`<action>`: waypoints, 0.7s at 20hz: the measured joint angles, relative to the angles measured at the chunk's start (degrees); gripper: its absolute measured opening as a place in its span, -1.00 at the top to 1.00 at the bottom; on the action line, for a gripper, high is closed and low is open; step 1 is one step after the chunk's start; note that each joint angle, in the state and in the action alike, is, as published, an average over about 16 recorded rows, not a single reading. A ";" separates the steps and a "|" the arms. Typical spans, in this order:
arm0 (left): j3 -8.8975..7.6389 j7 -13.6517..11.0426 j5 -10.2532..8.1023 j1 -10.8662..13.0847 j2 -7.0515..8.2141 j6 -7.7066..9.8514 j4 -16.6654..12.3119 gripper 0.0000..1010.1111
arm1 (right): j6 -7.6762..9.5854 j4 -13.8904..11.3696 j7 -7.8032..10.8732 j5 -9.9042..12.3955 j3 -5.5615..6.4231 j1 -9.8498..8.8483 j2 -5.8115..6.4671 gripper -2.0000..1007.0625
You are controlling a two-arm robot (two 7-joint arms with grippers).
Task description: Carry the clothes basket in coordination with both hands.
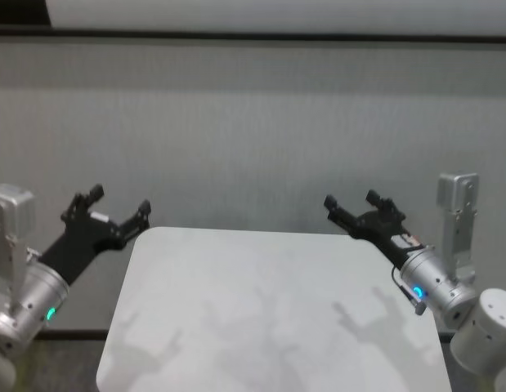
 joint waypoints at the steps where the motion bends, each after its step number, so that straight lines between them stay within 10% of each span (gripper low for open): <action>1: 0.17 -0.10 -0.06 -0.02 -0.07 -0.11 1.01 -0.98 | -0.06 0.85 0.09 -0.14 -0.15 0.17 -0.13 -0.99; 14: 2.37 -1.67 0.11 -0.92 -0.71 -0.59 8.33 -0.98 | -1.74 9.26 1.99 -1.53 -0.98 2.15 -1.69 -0.99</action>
